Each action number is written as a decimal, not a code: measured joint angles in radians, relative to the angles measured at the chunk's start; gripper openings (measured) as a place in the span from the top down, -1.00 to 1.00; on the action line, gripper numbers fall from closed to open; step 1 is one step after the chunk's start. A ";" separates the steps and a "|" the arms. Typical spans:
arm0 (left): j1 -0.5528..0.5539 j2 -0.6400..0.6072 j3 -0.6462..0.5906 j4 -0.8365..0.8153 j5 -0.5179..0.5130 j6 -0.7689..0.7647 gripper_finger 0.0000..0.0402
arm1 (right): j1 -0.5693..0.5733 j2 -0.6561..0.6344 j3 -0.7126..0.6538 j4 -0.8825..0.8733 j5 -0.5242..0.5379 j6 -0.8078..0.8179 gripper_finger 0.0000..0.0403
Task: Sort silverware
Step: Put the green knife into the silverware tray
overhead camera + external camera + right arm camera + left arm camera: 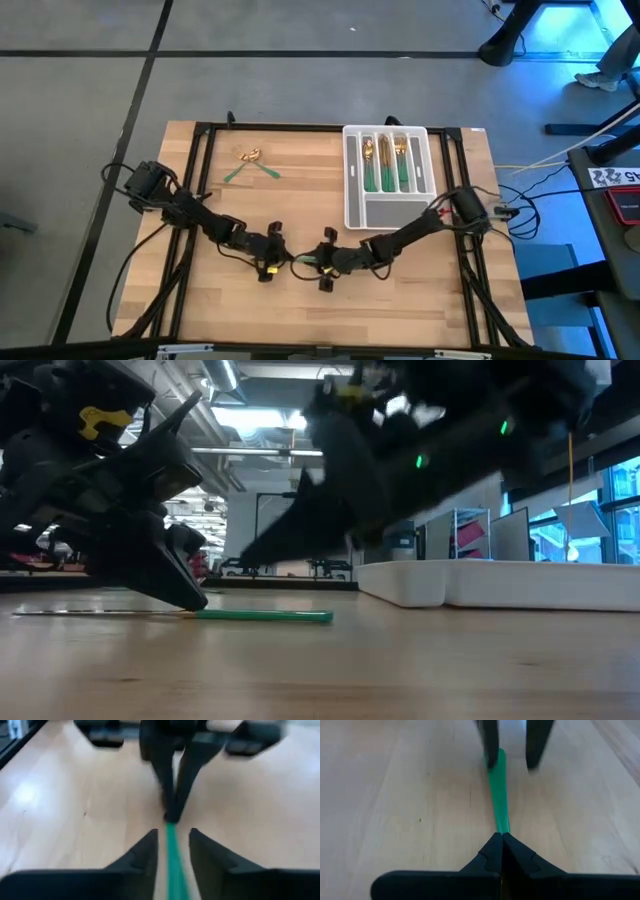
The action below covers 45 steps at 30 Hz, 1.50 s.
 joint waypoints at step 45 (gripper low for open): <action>0.035 0.020 0.006 -0.038 -0.116 0.025 -0.04 | -0.067 0.160 0.002 0.058 0.006 0.060 0.99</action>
